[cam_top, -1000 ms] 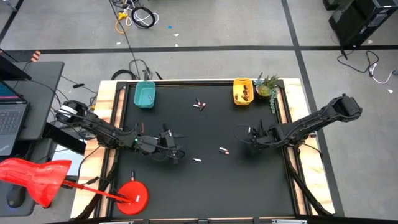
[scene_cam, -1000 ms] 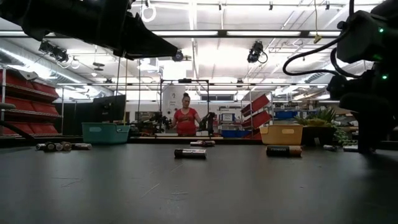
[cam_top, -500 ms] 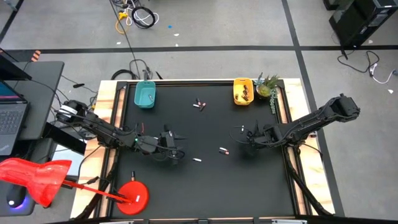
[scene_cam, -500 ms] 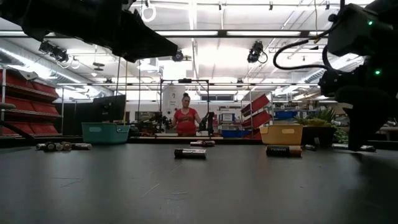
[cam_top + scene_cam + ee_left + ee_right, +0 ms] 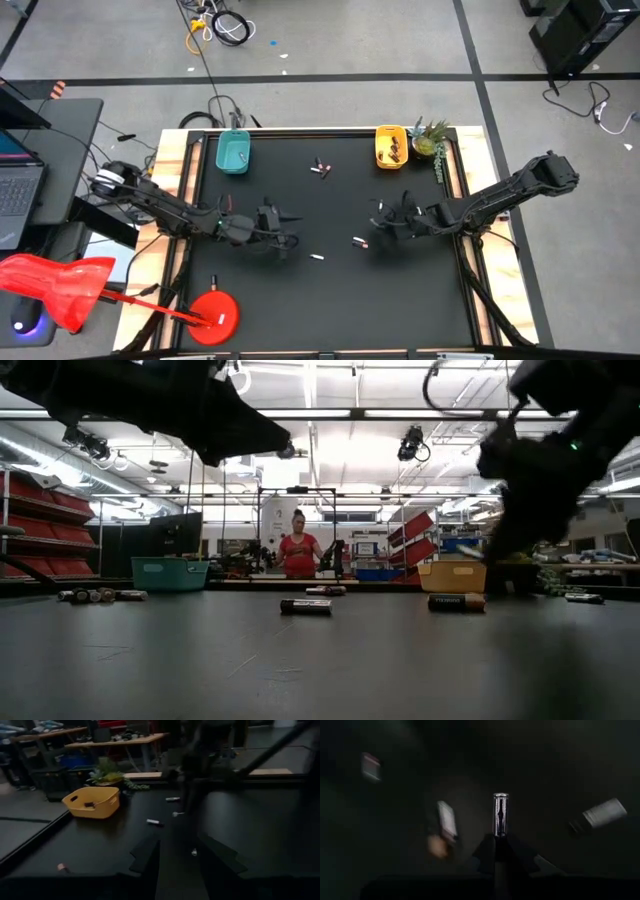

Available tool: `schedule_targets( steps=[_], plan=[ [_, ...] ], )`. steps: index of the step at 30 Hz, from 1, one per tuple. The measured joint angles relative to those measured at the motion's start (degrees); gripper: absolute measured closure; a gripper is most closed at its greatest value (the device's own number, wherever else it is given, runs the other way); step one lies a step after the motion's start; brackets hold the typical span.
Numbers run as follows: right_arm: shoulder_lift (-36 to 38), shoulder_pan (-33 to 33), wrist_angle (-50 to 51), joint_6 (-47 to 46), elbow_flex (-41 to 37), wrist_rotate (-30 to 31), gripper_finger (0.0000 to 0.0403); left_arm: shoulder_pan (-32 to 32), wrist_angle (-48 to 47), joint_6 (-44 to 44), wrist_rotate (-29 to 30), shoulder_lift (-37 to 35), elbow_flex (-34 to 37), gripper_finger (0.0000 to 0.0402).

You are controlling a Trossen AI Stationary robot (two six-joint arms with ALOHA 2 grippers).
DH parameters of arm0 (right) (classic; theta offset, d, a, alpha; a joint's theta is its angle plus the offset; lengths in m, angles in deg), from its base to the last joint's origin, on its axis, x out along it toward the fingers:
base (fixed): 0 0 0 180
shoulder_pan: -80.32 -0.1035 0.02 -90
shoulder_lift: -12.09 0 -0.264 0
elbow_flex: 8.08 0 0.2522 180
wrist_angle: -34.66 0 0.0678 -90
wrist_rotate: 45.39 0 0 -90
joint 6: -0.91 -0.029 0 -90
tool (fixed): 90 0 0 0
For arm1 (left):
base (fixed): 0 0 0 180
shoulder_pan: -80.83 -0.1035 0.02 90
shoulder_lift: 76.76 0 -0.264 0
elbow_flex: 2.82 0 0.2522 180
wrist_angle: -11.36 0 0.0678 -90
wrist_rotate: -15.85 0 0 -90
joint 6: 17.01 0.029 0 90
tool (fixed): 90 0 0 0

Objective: Sort batteries
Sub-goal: Put the silver battery into the blue bin

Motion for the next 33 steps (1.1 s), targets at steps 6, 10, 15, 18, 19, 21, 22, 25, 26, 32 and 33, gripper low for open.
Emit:
schedule_targets(
  steps=[6, 10, 15, 18, 19, 21, 22, 25, 26, 32, 33],
  plan=[
    [-0.75, 0.45, -18.33, 13.35, 0.15, 1.26, 0.0378, -1.61, 10.73, 1.72, -0.94, 5.11, -0.02, 0.0240],
    [-2.22, 1.23, -26.46, 20.60, 0.20, 0.09, 0.0378, -3.77, 17.79, 2.62, -3.28, 10.46, -3.21, 0.0217],
    [-3.28, 1.55, -32.74, 28.66, 0.20, -0.10, 0.0378, -5.81, 18.41, 2.14, -4.59, 16.82, -10.10, 0.0208],
    [-3.32, 1.55, -35.19, 32.23, 0.20, 0.29, 0.0378, -6.45, 18.47, 2.55, -6.12, 19.48, -13.64, 0.0208],
    [-3.29, 1.55, -35.68, 33.16, 0.20, 0.59, 0.0378, -6.58, 18.48, 2.64, -6.19, 20.10, -14.58, 0.0208],
    [-3.28, 1.55, -36.12, 34.69, 0.20, 0.89, 0.0378, -6.99, 18.32, 2.66, -6.38, 21.14, -15.77, 0.0208],
    [-3.26, 1.55, -36.60, 35.12, 0.20, 0.91, 0.0378, -7.27, 18.25, 2.64, -6.75, 21.35, -16.21, 0.0208],
    [-3.24, 1.55, -37.36, 36.77, 0.20, 1.34, 0.0378, -7.93, 18.49, 2.19, -9.12, 22.01, -17.17, 0.0208],
    [-3.24, 1.55, -38.19, 37.52, 0.20, 1.34, 0.0378, -8.07, 18.27, 1.54, -9.79, 22.15, -17.42, 0.0208],
    [-3.23, 1.40, -42.44, 40.97, 0.20, -0.10, 0.0378, -8.72, 17.99, -0.23, -11.18, 22.58, -18.18, 0.0208],
    [-3.21, 1.40, -42.68, 41.05, 0.20, -0.34, 0.0378, -8.78, 18.28, -0.23, -11.14, 22.58, -18.18, 0.0208]
  ],
)
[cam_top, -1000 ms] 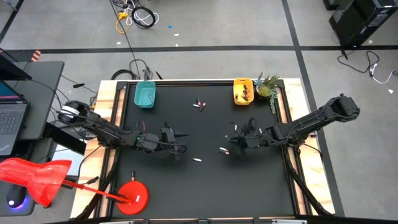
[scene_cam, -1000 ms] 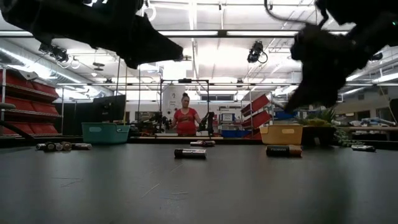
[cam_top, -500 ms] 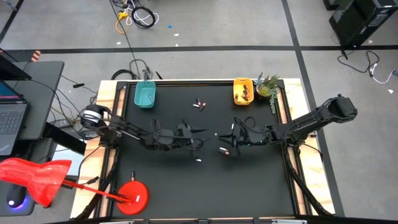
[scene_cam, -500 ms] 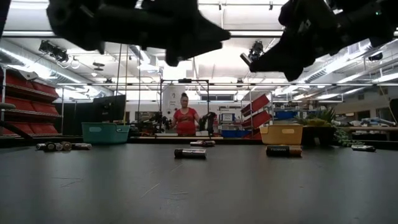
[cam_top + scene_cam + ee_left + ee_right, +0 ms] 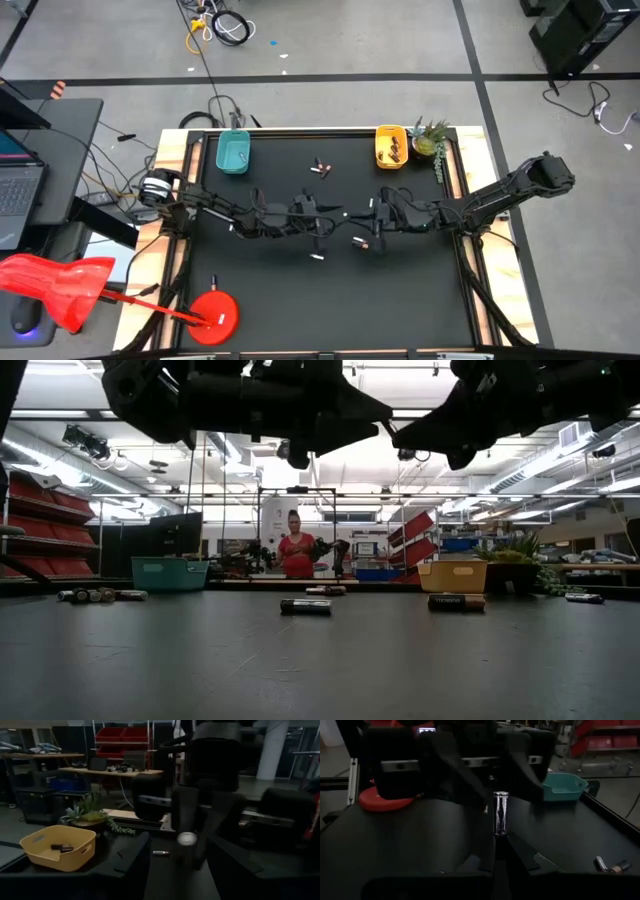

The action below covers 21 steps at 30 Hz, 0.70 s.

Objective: Sort batteries
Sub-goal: Put the silver battery into the blue bin

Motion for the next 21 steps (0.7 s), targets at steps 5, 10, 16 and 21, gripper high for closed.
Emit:
schedule_targets(
  steps=[5, 10, 16, 21],
  plan=[
    [0.00, 0.00, -1.75, 1.33, 0.00, -0.14, 0.0378, -0.17, 1.85, -0.02, -0.05, 0.00, 0.00, 0.0208],
    [0.00, 0.00, -5.47, 3.79, 0.00, -0.22, 0.0378, -0.64, 2.35, -1.33, -0.07, 0.00, 0.00, 0.0208],
    [0.01, 0.00, -6.19, 4.21, 0.00, -0.96, 0.0378, -0.68, 5.21, -1.55, -0.11, 0.00, 0.00, 0.0208],
    [0.04, 0.00, -6.86, 4.28, 0.00, -1.79, 0.0378, -0.69, 6.94, -1.70, -0.04, 1.50, -2.08, 0.0208]
  ],
)
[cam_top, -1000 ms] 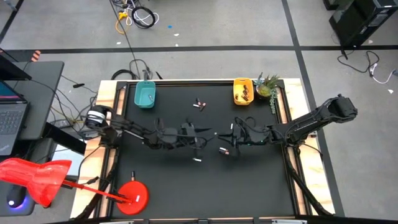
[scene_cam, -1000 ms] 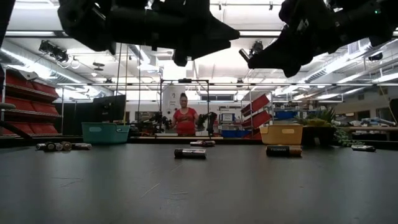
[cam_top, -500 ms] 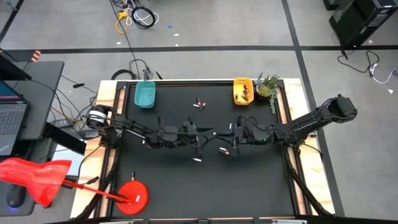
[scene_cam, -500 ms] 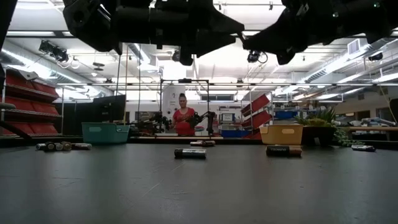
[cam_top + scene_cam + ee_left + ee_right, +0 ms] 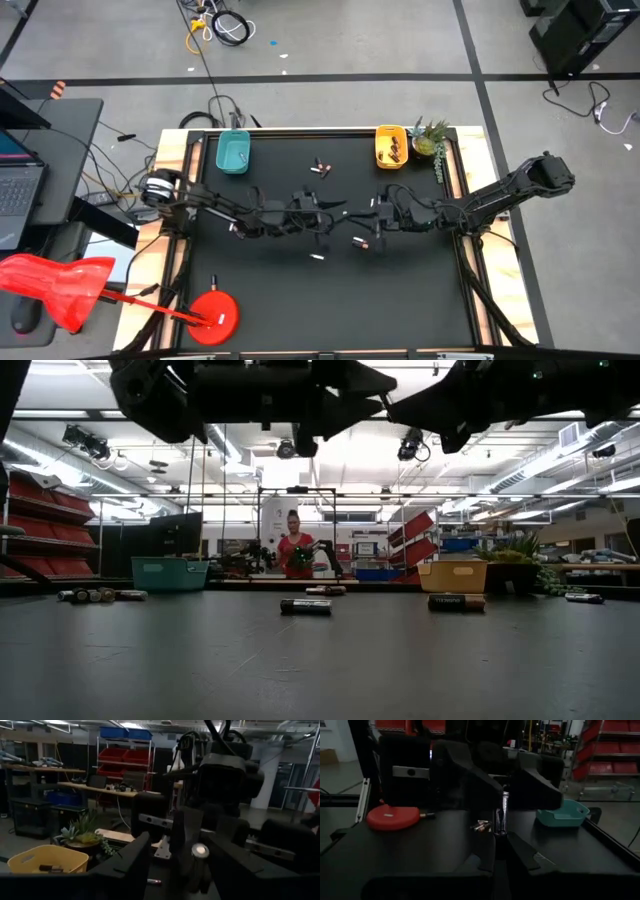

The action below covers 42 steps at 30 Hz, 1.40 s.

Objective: Sort batteries
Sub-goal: Put the silver battery into the blue bin

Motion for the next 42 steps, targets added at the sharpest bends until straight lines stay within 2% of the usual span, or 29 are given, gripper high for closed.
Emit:
schedule_targets(
  steps=[6, 10, 13, 17, 18, 23, 32, 37, 42],
  plan=[
    [-0.04, -0.24, 0.50, 0.00, -0.07, -0.24, 0.0378, 0.03, 0.00, 1.68, 0.24, 5.45, -5.08, 0.0209],
    [-0.02, -1.03, 0.48, 0.46, -0.07, -0.08, 0.0378, 0.10, 0.32, 3.18, -0.15, 6.49, -6.47, 0.0230],
    [-0.02, -1.31, 0.25, 0.96, -0.07, 0.27, 0.0378, 0.13, 0.30, 4.57, -0.50, 6.50, -6.75, 0.0272],
    [-0.02, -1.31, 0.05, 1.34, -0.07, 0.53, 0.0375, 0.17, 0.29, 4.62, -1.38, 6.50, -6.75, 0.0374],
    [-0.02, -1.33, -0.15, 1.49, -0.07, 0.61, 0.0373, 0.17, 0.31, 4.55, -1.63, 6.50, -6.76, 0.0379],
    [-0.07, -1.33, -1.52, 1.18, -0.09, 1.33, 0.0334, 0.14, 0.36, 4.84, -0.99, 6.43, -6.86, 0.0379],
    [0.04, -1.42, 2.23, -3.18, 0.04, 9.30, 0.0249, -1.26, -3.28, 8.78, 5.12, 3.49, -3.67, 0.0379],
    [0.04, -1.42, 4.70, -3.57, 0.04, 11.46, 0.0228, -3.80, -9.13, 8.06, 8.49, -1.82, 0.69, 0.0379],
    [0.04, -1.42, 10.01, -5.82, 0.04, 13.57, 0.0229, -7.58, -15.42, 6.89, 14.20, -9.14, 8.83, 0.0379]
  ],
)
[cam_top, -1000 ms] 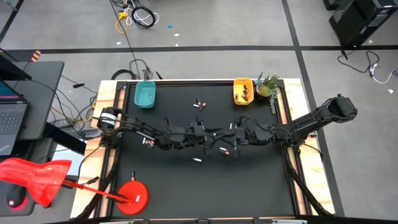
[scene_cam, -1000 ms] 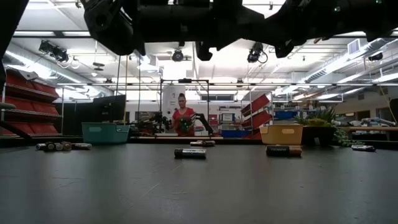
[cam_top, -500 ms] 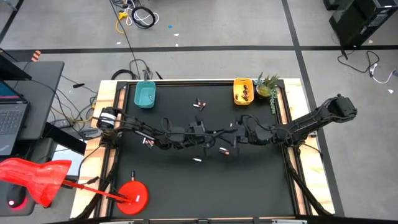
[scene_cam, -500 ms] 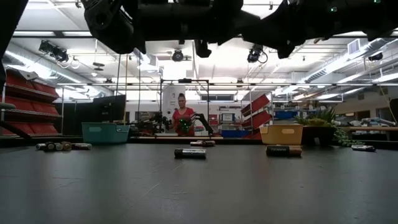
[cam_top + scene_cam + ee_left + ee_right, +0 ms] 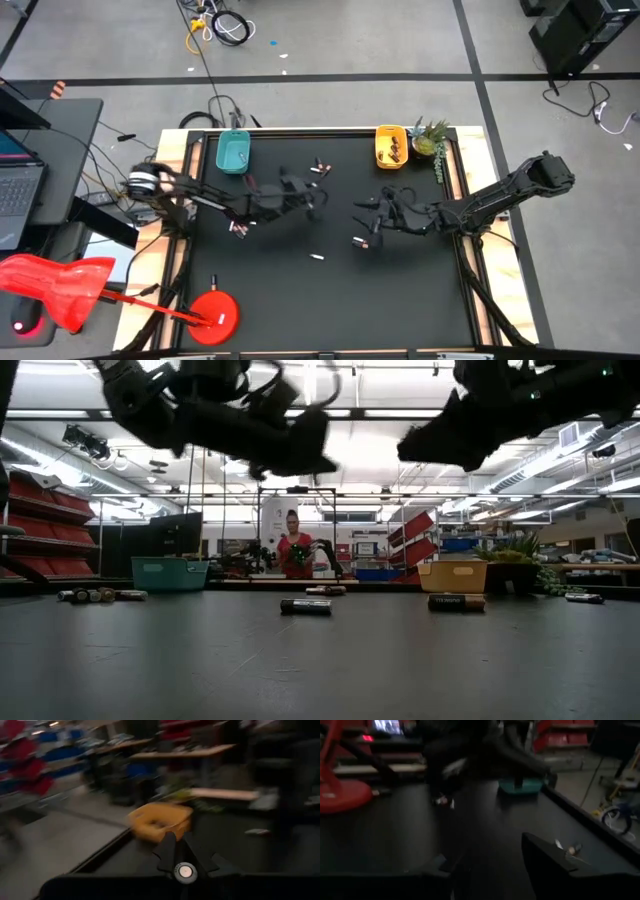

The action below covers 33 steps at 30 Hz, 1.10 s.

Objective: Sort batteries
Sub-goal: Put the silver battery into the blue bin

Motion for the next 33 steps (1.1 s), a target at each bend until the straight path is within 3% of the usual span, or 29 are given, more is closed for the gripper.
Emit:
schedule_targets(
  steps=[7, 12, 18, 28, 33],
  plan=[
    [0.00, -0.03, 6.04, -2.81, 0.00, 0.82, 0.0231, -11.41, -21.86, -17.87, 2.05, -16.71, 11.63, 0.0379],
    [0.00, -0.33, 5.90, -0.67, 0.00, 1.90, 0.0231, -18.08, -34.71, -22.44, 6.60, -24.53, 15.41, 0.0379],
    [0.00, -0.56, 5.45, 1.11, -0.37, 1.92, 0.0234, -23.70, -44.10, -25.03, 11.97, -26.15, 15.37, 0.0379],
    [-0.07, -0.37, -2.47, 3.11, -6.46, 1.92, 0.0236, -30.64, -54.53, -32.20, 11.73, -26.13, 15.37, 0.0379],
    [-0.07, 0.04, -5.91, 4.29, -6.86, 1.92, 0.0238, -31.10, -55.43, -33.59, 10.23, -26.11, 15.37, 0.0326]
  ],
)
